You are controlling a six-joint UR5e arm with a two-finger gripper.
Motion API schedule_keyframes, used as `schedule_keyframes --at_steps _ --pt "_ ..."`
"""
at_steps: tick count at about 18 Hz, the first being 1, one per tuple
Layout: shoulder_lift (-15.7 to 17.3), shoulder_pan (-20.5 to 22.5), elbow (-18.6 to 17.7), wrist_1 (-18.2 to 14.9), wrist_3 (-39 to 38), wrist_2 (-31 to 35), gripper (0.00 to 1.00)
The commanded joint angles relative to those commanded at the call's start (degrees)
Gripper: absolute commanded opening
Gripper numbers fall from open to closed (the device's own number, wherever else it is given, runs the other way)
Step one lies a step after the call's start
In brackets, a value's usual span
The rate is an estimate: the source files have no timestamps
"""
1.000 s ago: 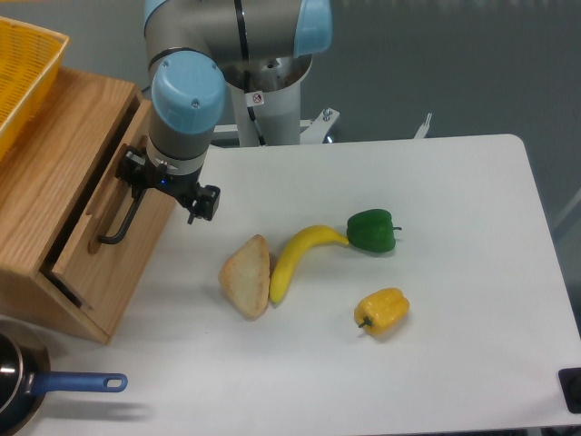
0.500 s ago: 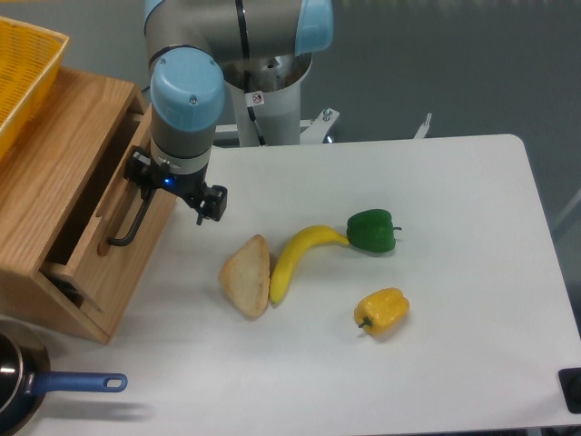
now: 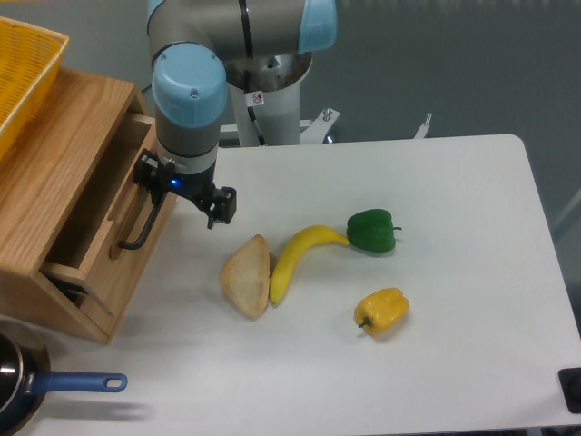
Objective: Slide the top drawer open
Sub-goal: 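Pull the handle outward, sliding the drawer out of the cabinet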
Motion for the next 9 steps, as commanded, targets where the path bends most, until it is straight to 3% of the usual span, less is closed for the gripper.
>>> schedule_keyframes --at_steps 9 --pt "0.0 0.7 0.17 0.0 1.49 1.58 1.0"
